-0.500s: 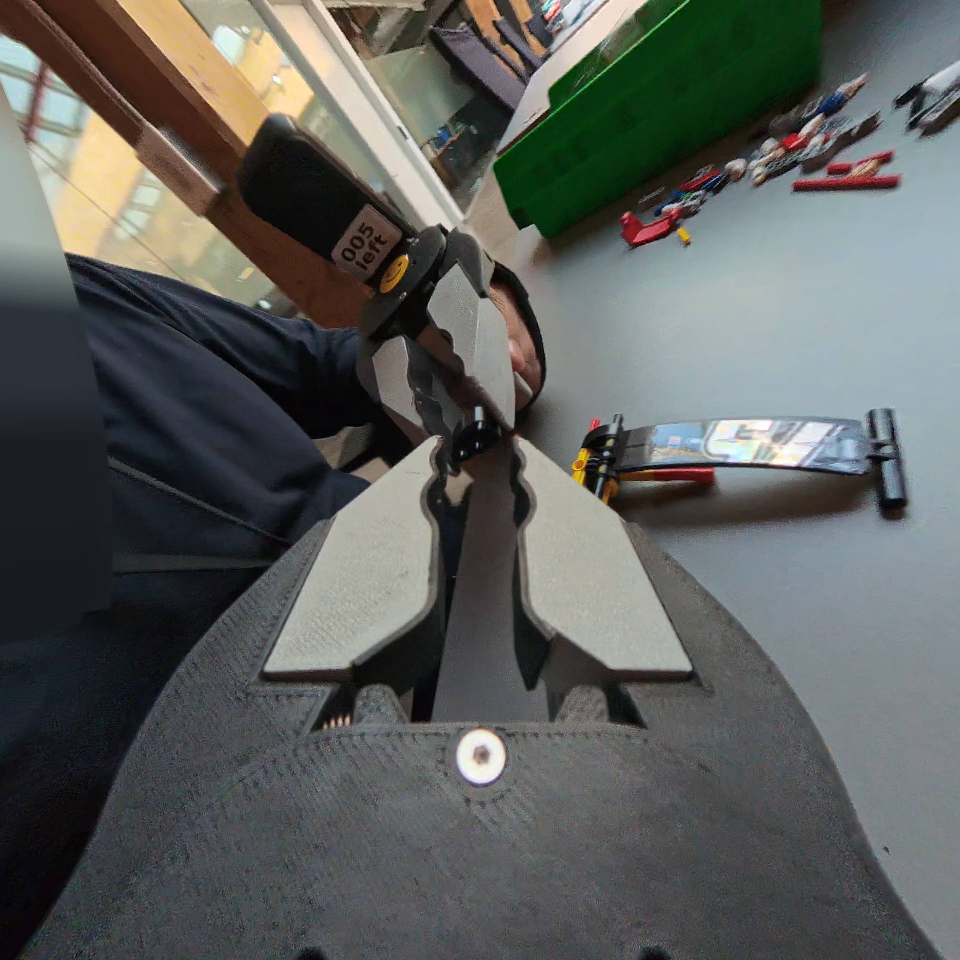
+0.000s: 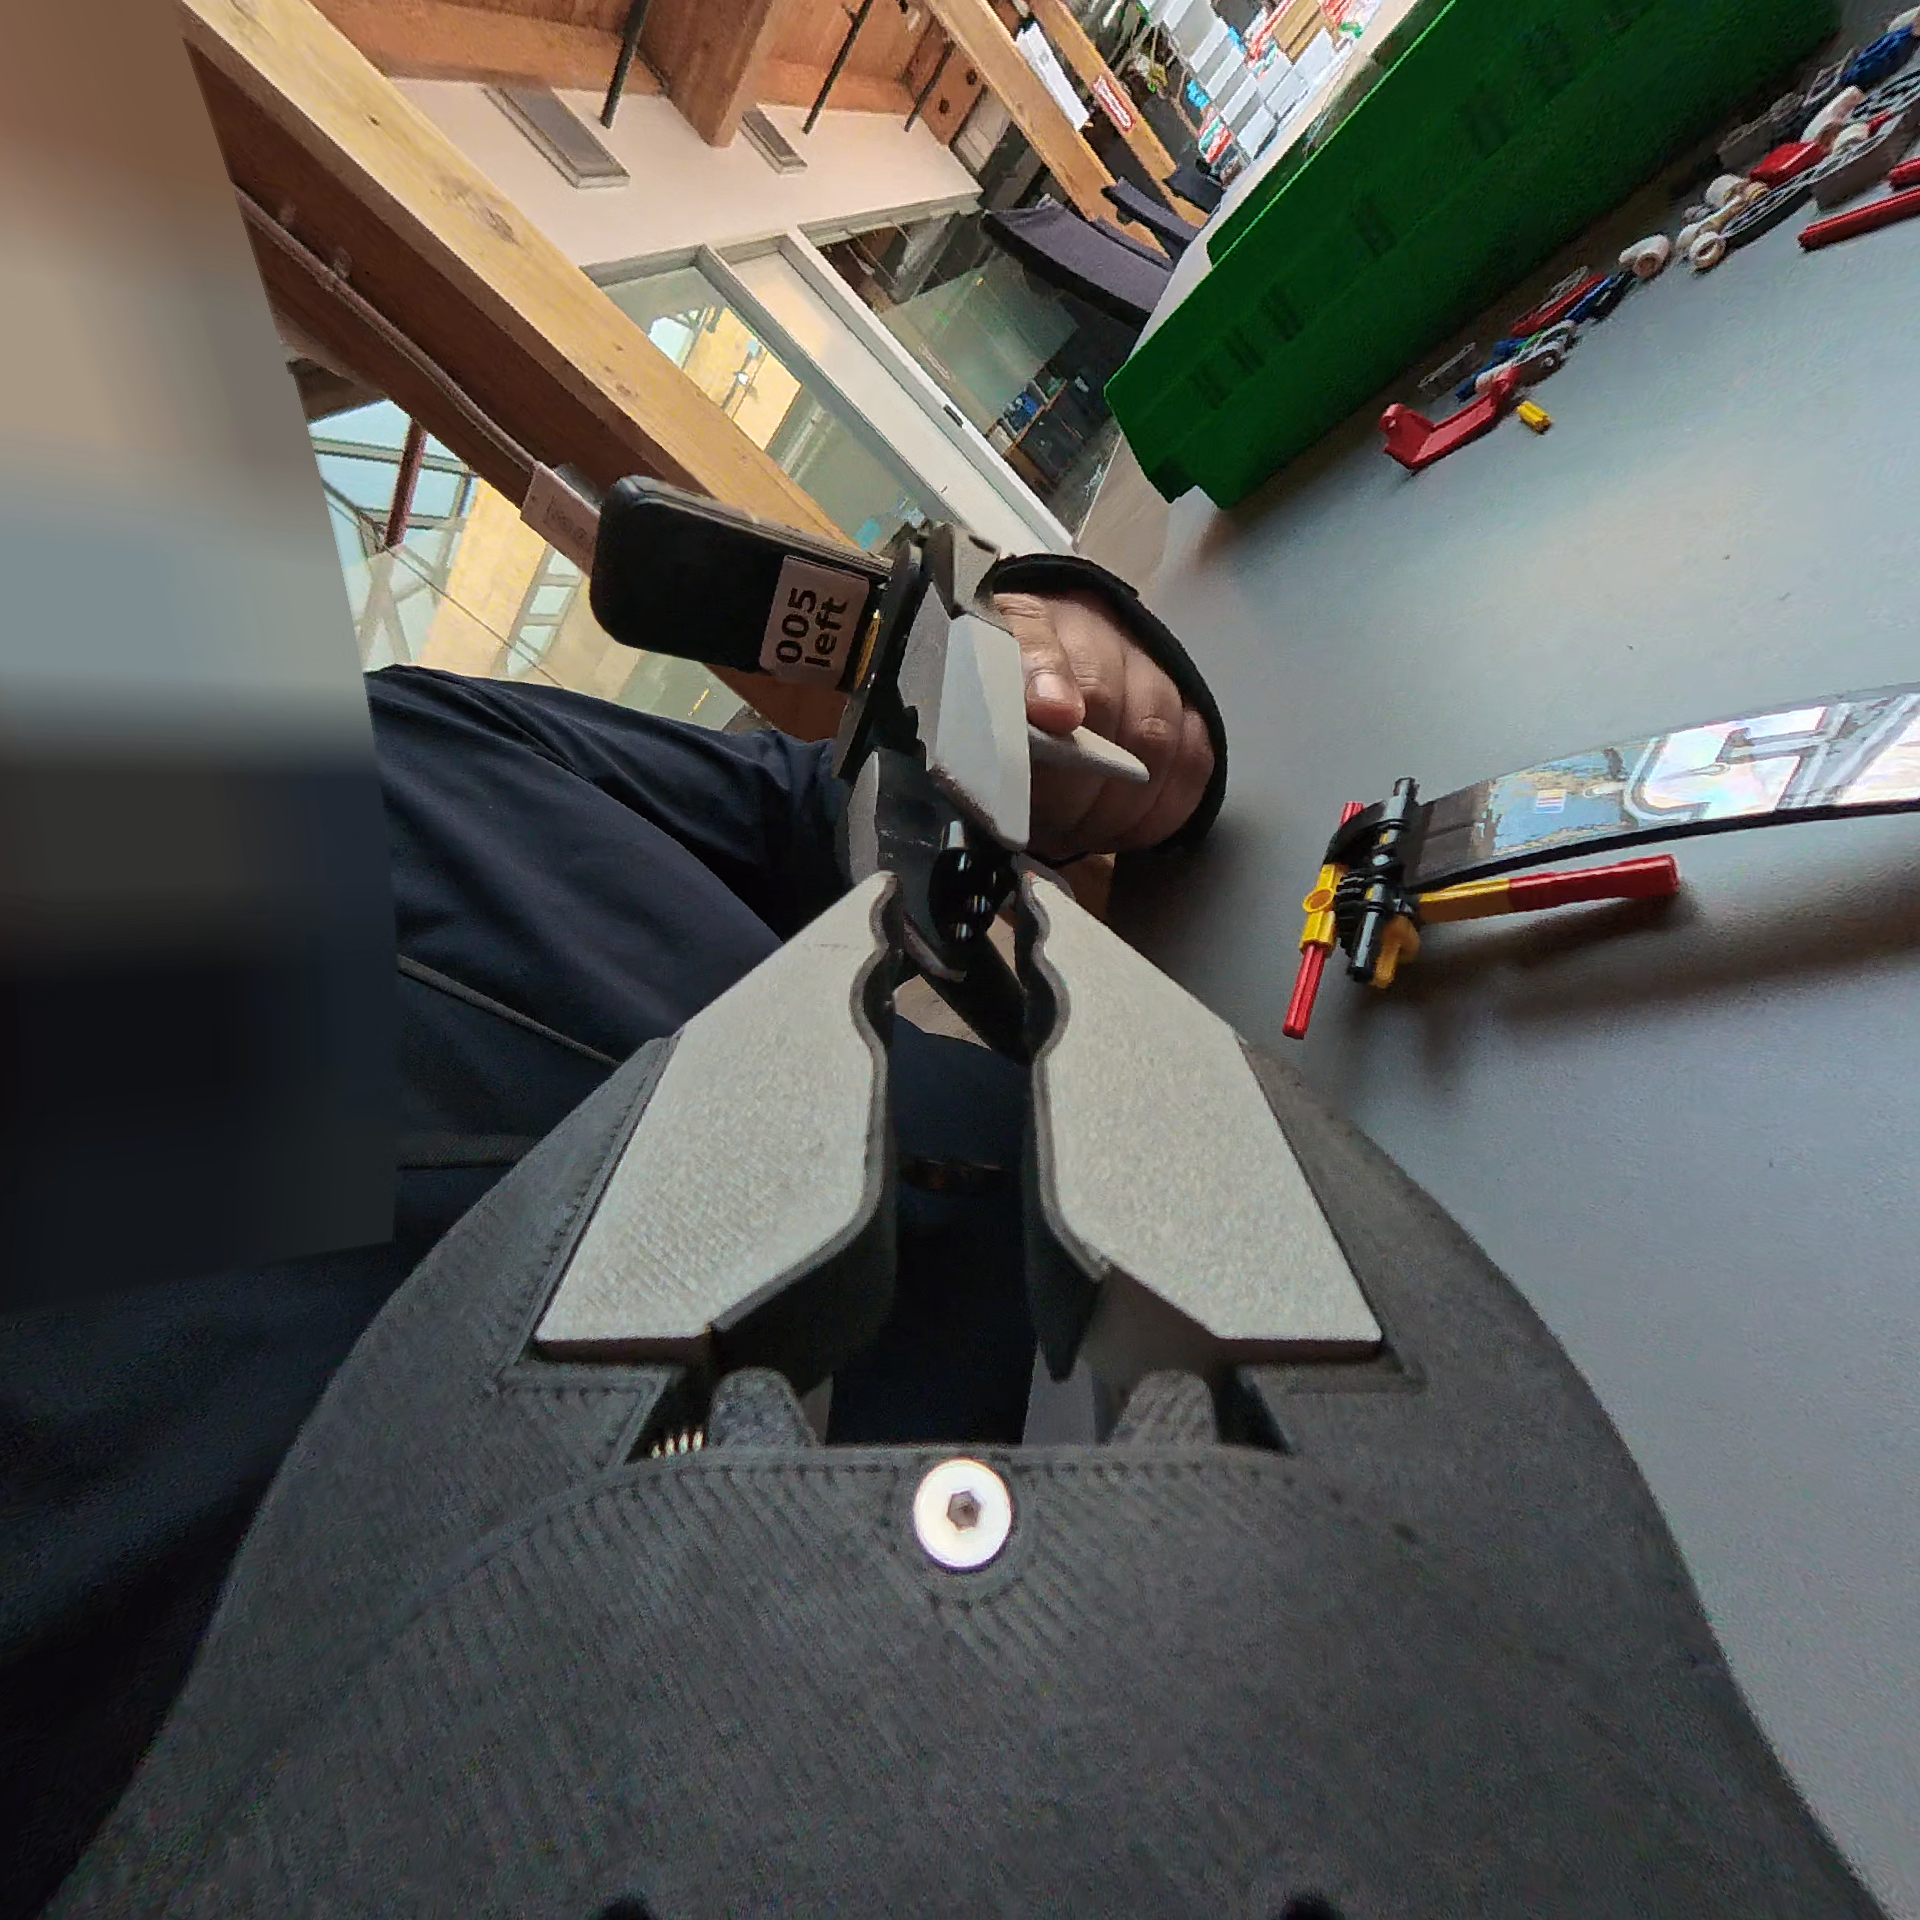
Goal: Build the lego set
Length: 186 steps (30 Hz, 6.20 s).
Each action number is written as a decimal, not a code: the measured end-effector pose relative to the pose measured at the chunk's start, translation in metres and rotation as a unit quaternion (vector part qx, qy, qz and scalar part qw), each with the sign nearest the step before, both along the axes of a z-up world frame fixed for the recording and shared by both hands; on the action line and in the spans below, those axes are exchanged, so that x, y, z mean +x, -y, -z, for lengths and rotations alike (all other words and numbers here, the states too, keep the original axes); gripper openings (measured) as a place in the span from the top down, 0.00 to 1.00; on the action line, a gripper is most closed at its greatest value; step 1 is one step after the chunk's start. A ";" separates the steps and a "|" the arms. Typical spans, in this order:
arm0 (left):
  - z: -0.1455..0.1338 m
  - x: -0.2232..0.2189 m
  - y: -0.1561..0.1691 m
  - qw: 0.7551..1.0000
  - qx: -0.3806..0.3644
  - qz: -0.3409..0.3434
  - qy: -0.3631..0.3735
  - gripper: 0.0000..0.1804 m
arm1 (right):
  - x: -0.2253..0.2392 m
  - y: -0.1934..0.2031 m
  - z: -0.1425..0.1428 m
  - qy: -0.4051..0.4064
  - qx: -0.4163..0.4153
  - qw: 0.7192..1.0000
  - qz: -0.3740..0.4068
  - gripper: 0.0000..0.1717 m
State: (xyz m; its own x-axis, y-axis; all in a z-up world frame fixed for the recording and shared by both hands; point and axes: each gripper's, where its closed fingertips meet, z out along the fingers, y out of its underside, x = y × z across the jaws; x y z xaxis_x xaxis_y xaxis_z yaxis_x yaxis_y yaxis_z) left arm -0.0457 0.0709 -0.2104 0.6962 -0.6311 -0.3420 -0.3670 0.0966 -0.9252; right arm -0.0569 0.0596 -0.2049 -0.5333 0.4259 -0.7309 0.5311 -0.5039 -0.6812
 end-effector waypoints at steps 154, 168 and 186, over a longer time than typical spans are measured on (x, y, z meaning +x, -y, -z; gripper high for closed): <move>0.083 -0.072 -0.030 0.935 -0.346 0.045 -0.056 0.83 | -0.033 -0.043 0.055 -0.216 0.790 0.562 0.115 0.92; 0.083 -0.071 -0.030 0.938 -0.338 0.041 -0.065 0.83 | -0.037 -0.043 0.058 -0.227 0.813 0.526 0.103 0.92; 0.082 -0.069 -0.034 0.934 -0.353 0.014 -0.048 0.82 | -0.040 -0.054 0.059 -0.149 0.903 0.396 0.069 0.93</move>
State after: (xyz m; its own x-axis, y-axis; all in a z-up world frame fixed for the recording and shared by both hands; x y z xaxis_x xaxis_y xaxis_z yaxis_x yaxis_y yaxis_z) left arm -0.1150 0.1044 -0.2929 0.6629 -0.7412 0.1062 -0.4590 -0.5143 -0.7244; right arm -0.0967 0.1134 -0.2639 -0.3627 0.1507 0.9196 0.3440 0.9388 -0.0182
